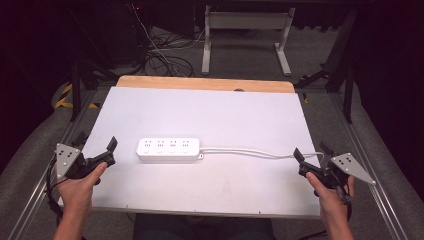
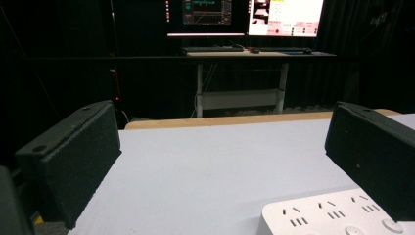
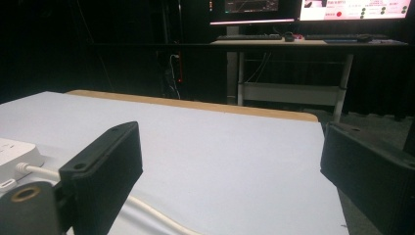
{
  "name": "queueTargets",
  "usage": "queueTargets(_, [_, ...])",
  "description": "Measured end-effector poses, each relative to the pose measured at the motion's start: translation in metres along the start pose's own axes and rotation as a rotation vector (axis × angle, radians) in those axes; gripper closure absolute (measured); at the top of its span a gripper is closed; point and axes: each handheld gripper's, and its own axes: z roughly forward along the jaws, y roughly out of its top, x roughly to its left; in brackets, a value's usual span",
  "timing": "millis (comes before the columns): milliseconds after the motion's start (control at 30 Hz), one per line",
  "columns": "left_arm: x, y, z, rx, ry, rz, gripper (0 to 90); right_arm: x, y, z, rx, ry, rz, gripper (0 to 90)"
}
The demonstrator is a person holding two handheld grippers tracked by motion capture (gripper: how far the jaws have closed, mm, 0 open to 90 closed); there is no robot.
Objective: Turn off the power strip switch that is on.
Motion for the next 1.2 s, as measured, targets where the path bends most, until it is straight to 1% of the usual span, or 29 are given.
queueTargets(67, [0.001,0.0,0.0,0.002,0.002,-0.001,0.6,0.001,-0.001,0.002,0.004,0.005,-0.01,8.8])
queueTargets(200, [-0.001,-0.001,0.001,0.003,0.001,-0.007,1.0,0.002,-0.001,0.003,0.007,0.015,-0.012,8.8])
queueTargets(267, [0.0,-0.001,0.001,0.003,-0.002,0.002,1.2,0.002,0.0,0.003,0.005,0.014,-0.013,8.8])
queueTargets(400, [0.001,-0.001,0.0,-0.001,-0.003,-0.002,2.4,0.002,0.0,0.003,0.005,0.011,-0.017,8.8])
queueTargets(533, [0.002,-0.001,-0.001,0.003,-0.016,0.012,15.7,0.003,-0.001,0.005,0.009,0.015,-0.021,8.8])
queueTargets(567, [0.003,-0.001,-0.002,0.008,-0.018,0.022,15.7,0.003,-0.001,0.005,0.01,0.015,-0.021,8.8])
queueTargets(600, [0.003,-0.001,-0.003,0.012,-0.029,0.012,25.9,0.004,0.0,0.005,0.011,0.019,-0.023,8.8])
queueTargets(633, [0.003,0.0,-0.004,0.021,-0.049,-0.013,30.8,0.004,0.0,0.005,0.011,0.019,-0.024,8.8])
queueTargets(667, [0.003,0.0,-0.004,0.021,-0.049,-0.013,35.9,0.005,0.0,0.005,0.01,0.021,-0.024,8.8])
queueTargets(733, [0.004,0.001,-0.005,0.036,-0.076,-0.022,49.0,0.005,0.0,0.005,0.01,0.022,-0.024,8.8])
queueTargets(767, [0.004,0.001,-0.005,0.036,-0.076,-0.022,55.6,0.005,0.0,0.005,0.01,0.02,-0.026,8.8])
queueTargets(800, [0.004,0.002,-0.007,0.048,-0.088,-0.03,62.0,0.004,0.0,0.005,0.01,0.019,-0.029,8.8])
queueTargets(867, [0.004,0.003,-0.009,0.059,-0.071,-0.033,73.2,0.004,0.0,0.006,0.012,0.02,-0.029,8.8])
queueTargets(900, [0.005,0.005,-0.009,0.064,-0.07,-0.048,78.6,0.005,0.0,0.006,0.014,0.021,-0.027,8.9])
queueTargets(967, [0.005,0.006,-0.01,0.067,-0.065,-0.051,87.7,0.005,0.0,0.006,0.013,0.022,-0.027,9.0])
queueTargets(1000, [0.004,0.009,-0.012,0.078,-0.061,-0.038,89.9,0.005,0.0,0.006,0.013,0.022,-0.027,9.0])
queueTargets(1033, [0.004,0.009,-0.012,0.078,-0.061,-0.038,90.0,0.006,0.0,0.006,0.013,0.024,-0.026,9.0])
queueTargets(1067, [0.003,0.011,-0.013,0.084,-0.069,-0.018,90.0,0.006,0.0,0.006,0.011,0.026,-0.028,9.1])
queueTargets(1133, [0.001,0.013,-0.013,0.088,-0.086,-0.004,90.0,0.006,0.0,0.006,0.012,0.024,-0.029,9.1])
queueTargets(1200, [0.0,0.014,-0.013,0.091,-0.086,0.002,90.0,0.006,0.0,0.006,0.012,0.024,-0.029,9.2])
